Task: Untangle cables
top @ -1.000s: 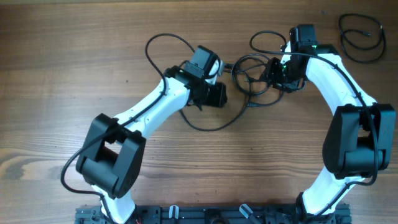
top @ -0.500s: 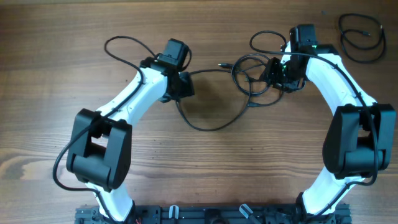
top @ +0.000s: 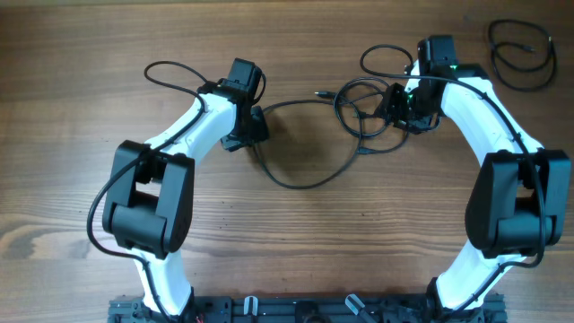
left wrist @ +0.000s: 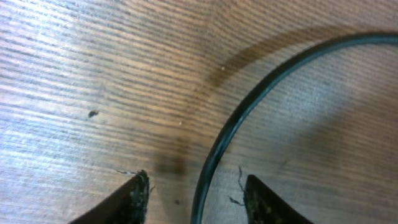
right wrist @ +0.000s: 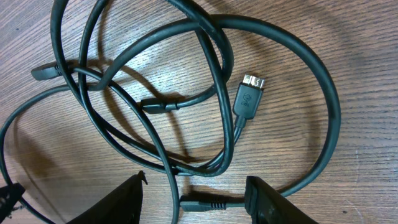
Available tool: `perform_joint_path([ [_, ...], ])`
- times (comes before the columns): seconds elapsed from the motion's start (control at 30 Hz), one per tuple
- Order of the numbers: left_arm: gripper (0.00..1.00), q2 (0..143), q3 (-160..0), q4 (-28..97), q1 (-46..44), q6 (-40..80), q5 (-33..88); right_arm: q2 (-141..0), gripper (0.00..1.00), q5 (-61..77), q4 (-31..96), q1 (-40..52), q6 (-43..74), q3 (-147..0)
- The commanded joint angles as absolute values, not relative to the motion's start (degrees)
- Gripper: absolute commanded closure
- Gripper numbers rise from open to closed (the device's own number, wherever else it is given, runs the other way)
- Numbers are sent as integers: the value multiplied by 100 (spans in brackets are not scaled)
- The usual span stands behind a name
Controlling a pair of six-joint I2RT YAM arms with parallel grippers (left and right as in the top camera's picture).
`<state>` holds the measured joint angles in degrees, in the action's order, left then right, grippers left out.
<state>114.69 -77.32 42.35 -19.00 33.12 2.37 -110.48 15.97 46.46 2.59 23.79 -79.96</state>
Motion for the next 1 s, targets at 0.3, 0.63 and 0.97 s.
perform_joint_path([
  [0.3, 96, 11786, -7673, 4091, -1909, 3242, 228, -11122, 45, 1479, 4661, 283, 2346, -7937],
  [0.63, 96, 9894, -8112, 4224, -1874, 2674, 233, -11122, 45, 1479, 4576, 283, 2252, -7935],
  [0.97, 96, 8134, -8123, 4049, -1874, 2783, 1219, -11122, 46, 2008, 4230, 285, 2268, -7935],
])
